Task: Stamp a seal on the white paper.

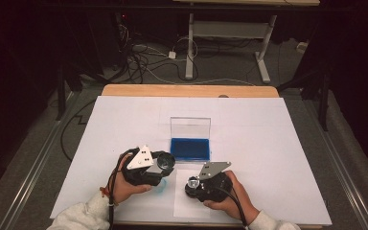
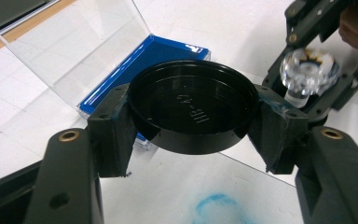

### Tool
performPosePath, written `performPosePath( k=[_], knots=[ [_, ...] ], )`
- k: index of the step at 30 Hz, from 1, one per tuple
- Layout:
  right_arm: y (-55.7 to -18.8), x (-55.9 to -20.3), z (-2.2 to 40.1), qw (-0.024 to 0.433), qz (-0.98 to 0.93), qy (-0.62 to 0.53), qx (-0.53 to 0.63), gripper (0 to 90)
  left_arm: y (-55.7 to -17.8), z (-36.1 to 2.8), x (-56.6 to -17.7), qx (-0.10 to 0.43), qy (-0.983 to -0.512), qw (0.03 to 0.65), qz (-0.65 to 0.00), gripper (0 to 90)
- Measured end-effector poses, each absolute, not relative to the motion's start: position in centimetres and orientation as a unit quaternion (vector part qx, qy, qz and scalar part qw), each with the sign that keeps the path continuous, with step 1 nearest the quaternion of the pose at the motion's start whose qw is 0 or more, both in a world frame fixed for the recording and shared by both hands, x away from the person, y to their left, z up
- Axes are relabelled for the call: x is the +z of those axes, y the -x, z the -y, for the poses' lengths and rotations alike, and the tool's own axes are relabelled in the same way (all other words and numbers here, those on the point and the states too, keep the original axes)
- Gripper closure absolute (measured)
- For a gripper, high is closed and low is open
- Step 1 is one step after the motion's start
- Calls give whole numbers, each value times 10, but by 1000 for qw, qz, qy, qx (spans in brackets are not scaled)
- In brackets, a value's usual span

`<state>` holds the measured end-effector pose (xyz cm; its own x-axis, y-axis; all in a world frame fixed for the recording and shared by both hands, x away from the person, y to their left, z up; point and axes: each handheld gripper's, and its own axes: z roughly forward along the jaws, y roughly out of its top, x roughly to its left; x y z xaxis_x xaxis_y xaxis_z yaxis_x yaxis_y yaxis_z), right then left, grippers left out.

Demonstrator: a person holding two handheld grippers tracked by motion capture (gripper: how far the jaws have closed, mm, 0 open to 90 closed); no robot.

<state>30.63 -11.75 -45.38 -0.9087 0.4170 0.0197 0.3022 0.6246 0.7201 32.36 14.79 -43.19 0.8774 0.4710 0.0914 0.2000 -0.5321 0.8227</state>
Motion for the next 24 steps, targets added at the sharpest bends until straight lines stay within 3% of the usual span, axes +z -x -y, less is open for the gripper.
performPosePath(
  k=[15, 24],
  knots=[
    [-306, -422, 131, 101, -874, -205, 430, 601, -324, -146, -435, 151, -867, 434, -194, 367],
    [-305, -430, 128, 99, -876, -202, 427, 602, -324, -145, -436, 150, -867, 433, -194, 367]
  ],
)
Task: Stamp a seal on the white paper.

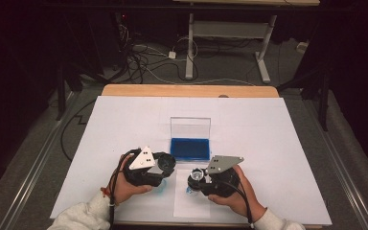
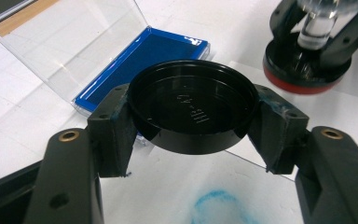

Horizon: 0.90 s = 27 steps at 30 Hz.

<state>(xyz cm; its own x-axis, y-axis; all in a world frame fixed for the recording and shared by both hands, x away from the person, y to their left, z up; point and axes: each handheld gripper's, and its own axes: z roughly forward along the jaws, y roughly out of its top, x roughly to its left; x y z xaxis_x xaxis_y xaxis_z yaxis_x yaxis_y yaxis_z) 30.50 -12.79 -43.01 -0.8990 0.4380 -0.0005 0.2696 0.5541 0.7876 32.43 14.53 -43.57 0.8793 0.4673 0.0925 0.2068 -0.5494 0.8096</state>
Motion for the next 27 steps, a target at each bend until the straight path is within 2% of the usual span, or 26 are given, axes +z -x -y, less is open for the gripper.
performPosePath(
  k=[11, 27],
  knots=[
    [-302, -466, 117, 81, -889, -193, 407, 601, -323, -148, -435, 150, -866, 435, -195, 367],
    [-301, -463, 119, 81, -903, -184, 381, 602, -322, -147, -436, 147, -869, 431, -195, 367]
  ],
)
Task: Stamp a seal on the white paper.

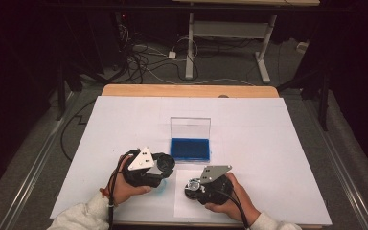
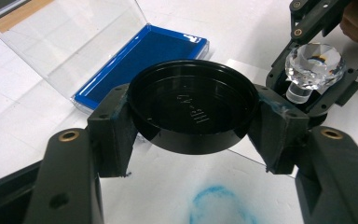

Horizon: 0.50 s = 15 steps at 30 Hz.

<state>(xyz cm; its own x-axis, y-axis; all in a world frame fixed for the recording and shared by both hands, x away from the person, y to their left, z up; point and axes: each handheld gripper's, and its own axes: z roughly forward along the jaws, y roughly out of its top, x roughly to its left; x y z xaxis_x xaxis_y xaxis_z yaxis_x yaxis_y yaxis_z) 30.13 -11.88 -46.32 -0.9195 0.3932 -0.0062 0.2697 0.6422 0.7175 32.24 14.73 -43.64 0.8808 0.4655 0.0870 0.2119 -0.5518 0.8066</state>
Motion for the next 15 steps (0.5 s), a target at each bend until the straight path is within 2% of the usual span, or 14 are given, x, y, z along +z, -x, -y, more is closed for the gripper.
performPosePath(
  k=[15],
  knots=[
    [-299, -463, 119, 86, -904, -184, 378, 606, -322, -148, -436, 147, -868, 432, -195, 367]
  ],
)
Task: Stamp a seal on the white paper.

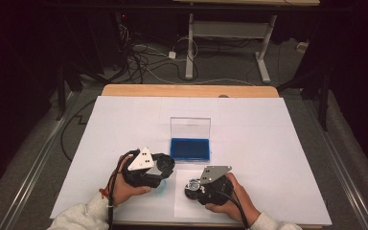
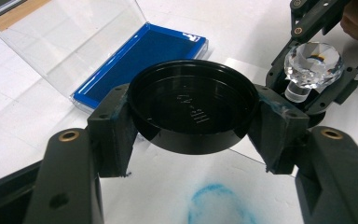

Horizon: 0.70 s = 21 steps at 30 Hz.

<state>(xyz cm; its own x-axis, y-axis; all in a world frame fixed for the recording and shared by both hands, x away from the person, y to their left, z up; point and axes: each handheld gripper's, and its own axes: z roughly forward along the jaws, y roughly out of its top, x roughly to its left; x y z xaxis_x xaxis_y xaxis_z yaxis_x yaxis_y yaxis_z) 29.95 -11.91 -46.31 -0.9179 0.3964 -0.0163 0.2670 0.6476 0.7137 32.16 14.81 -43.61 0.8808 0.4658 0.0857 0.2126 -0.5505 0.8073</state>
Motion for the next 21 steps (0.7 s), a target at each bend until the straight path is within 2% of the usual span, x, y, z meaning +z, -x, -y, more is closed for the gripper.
performPosePath(
  k=[13, 21],
  knots=[
    [-299, -463, 120, 88, -904, -182, 378, 615, -321, -148, -435, 147, -868, 433, -195, 367],
    [-298, -462, 123, 85, -904, -186, 375, 658, -322, -148, -435, 146, -868, 433, -195, 367]
  ],
)
